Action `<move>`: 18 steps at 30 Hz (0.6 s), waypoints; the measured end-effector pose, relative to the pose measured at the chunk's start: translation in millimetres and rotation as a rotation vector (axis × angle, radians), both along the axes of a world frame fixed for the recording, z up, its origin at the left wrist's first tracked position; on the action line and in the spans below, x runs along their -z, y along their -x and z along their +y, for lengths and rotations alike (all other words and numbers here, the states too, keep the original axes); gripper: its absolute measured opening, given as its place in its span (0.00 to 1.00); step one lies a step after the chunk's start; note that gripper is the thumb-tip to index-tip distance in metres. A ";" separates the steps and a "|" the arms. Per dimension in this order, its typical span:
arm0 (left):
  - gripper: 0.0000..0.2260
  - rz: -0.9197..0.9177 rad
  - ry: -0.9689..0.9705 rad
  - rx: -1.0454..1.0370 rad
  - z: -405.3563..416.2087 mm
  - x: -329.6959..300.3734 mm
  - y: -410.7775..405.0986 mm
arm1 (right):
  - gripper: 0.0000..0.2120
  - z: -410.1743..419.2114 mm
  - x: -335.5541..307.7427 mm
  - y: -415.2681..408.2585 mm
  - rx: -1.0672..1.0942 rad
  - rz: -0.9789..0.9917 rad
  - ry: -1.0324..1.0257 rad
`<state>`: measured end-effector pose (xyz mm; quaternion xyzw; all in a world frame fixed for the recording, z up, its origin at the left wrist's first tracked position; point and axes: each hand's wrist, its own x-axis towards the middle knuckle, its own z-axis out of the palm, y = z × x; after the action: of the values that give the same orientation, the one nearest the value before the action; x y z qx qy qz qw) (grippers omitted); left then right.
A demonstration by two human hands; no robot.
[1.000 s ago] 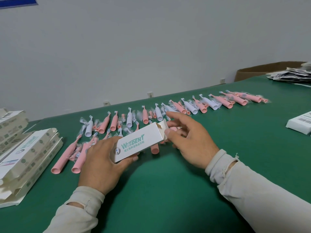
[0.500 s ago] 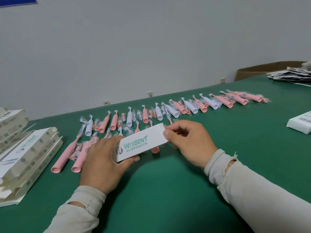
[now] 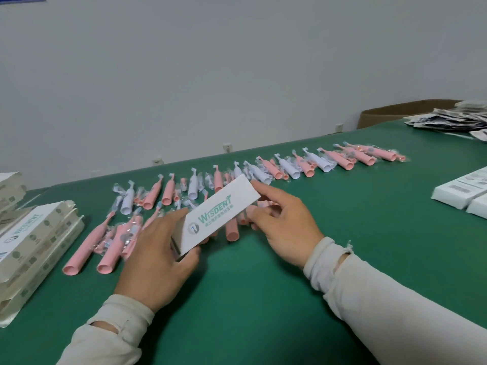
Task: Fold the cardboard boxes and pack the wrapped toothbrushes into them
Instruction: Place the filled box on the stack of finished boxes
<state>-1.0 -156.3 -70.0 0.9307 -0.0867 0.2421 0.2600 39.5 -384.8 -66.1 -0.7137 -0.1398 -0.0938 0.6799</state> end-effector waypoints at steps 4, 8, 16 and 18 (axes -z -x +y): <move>0.27 0.018 0.134 0.121 -14.4 5.7 0.9 | 0.28 -2.6 -3.8 1.8 0.175 -0.047 0.109; 0.24 -0.008 0.328 0.154 -22.0 2.3 -1.4 | 0.34 -2.0 -15.5 19.0 0.350 -0.384 0.642; 0.27 -0.074 0.567 0.277 -31.9 17.5 -6.0 | 0.14 14.4 -21.2 45.2 0.256 -0.997 1.212; 0.28 -0.111 0.559 0.329 -31.9 16.1 -3.6 | 0.11 7.1 -21.3 46.2 0.323 -1.065 1.173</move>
<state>2.6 -188.1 -86.1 0.7822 -0.1799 0.2616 0.5360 -6.8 -377.7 -44.8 -0.8252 -0.3664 -0.4296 0.0147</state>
